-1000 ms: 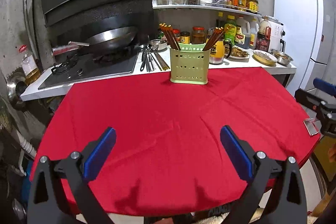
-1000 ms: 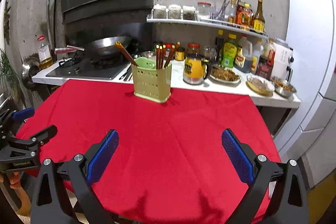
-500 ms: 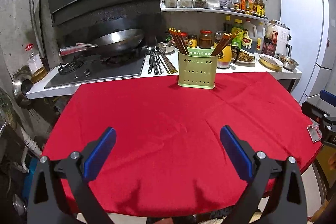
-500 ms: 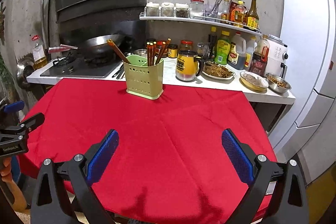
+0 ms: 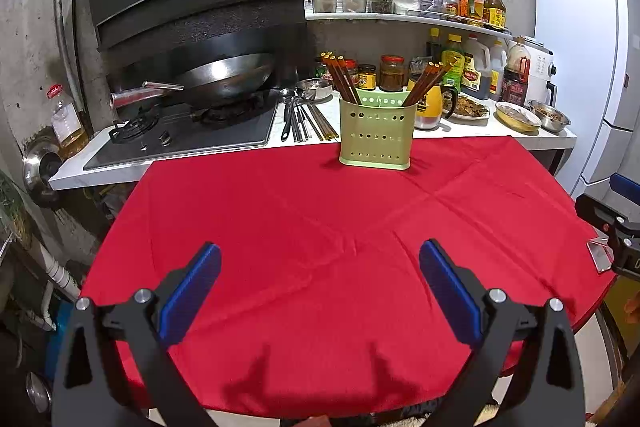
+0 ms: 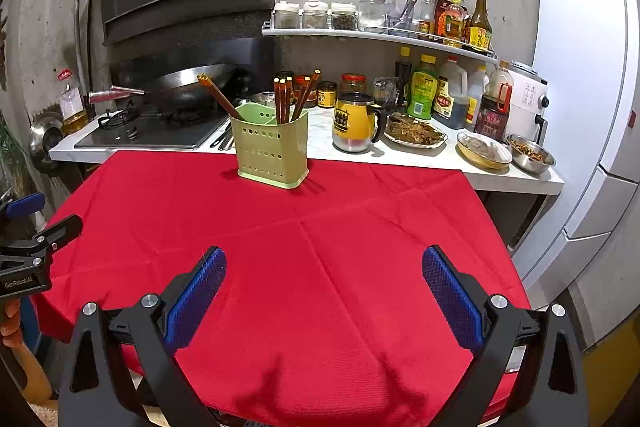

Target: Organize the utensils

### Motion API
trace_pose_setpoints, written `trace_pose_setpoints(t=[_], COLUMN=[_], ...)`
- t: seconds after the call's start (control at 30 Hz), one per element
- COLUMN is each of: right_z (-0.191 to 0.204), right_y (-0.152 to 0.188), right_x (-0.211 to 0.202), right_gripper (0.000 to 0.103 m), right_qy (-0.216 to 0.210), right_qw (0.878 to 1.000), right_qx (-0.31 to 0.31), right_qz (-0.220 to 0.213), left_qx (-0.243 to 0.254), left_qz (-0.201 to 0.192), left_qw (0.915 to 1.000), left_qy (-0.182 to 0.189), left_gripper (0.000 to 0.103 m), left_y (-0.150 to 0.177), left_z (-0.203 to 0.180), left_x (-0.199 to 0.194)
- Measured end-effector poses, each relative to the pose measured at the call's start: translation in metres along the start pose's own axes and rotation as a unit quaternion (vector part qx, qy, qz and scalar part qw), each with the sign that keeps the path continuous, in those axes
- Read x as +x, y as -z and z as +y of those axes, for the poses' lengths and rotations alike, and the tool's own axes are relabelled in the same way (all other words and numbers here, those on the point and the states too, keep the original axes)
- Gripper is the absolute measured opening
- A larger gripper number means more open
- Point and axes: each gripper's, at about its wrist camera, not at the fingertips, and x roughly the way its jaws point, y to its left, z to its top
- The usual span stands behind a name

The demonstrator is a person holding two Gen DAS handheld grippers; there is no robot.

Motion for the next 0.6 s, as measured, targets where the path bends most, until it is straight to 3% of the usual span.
trace_pose_setpoints(t=[0.6], right_z=[-0.0041], right_y=[-0.0012], right_x=[0.0025], right_gripper=[0.097], right_qy=[-0.001], right_qw=[1.0], right_qx=[0.003], right_qz=[0.001], left_qx=[0.0], left_qz=[0.0], left_qw=[1.0], left_qy=[0.0], left_gripper=[0.097], left_y=[-0.0003], left_z=[0.0022], left_x=[0.0019])
